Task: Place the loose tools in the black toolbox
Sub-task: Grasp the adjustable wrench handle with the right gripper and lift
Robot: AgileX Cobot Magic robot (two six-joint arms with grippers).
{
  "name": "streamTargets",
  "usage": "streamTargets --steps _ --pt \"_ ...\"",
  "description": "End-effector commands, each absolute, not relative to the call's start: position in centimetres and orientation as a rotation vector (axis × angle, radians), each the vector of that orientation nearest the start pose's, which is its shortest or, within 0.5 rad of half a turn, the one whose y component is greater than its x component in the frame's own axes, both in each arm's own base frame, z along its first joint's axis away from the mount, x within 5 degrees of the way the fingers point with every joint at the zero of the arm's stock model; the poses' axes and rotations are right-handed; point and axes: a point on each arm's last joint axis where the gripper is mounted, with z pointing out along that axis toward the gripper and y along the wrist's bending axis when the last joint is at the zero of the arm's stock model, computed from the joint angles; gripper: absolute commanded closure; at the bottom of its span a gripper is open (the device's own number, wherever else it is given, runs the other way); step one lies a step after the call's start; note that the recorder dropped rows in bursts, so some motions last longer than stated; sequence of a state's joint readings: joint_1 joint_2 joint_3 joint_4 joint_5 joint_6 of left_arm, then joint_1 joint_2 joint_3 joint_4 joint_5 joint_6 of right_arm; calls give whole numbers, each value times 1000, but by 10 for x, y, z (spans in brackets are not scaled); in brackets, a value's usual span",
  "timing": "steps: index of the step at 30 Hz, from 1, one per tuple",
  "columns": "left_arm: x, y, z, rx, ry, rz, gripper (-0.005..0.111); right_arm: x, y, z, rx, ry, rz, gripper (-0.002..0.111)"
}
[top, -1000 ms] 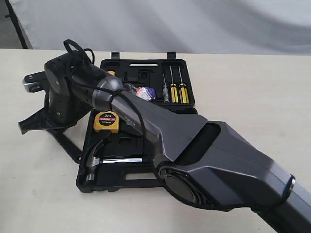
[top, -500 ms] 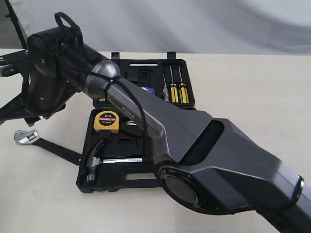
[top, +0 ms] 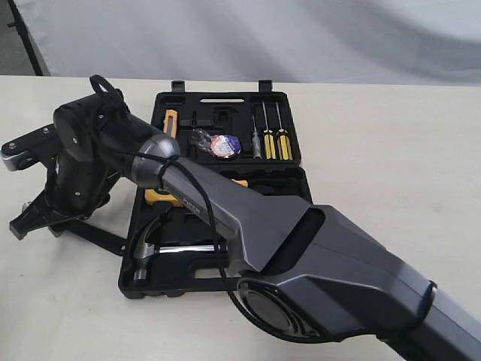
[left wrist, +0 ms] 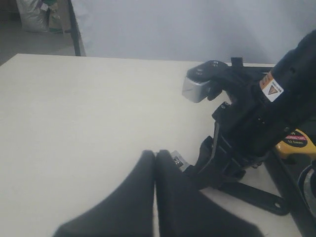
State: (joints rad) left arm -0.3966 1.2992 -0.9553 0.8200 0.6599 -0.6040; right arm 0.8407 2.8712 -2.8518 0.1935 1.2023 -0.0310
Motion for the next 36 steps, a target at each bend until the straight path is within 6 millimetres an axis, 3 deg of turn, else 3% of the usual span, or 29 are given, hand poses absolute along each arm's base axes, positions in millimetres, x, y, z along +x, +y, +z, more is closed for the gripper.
streamTargets --steps 1,2,7,16,26,32,34,36 --pt "263 -66 307 306 2223 348 105 364 435 93 -1176 2586 461 102" --pt "263 -66 307 306 2223 348 105 362 436 92 -1180 2588 461 109" --pt "263 -66 307 306 2223 348 105 365 439 94 -1111 2578 485 108" --pt "263 -66 307 306 2223 348 105 367 441 142 -1043 2463 557 108" --pt "263 -66 307 306 2223 348 105 367 438 151 -1060 2465 515 108" --pt "263 -66 307 306 2223 348 105 372 432 167 -1042 2440 526 108" --pt "263 -66 307 306 2223 348 105 372 431 172 -1055 2426 533 107" --pt "263 -66 307 306 2223 348 105 371 432 172 -1055 2428 548 99"
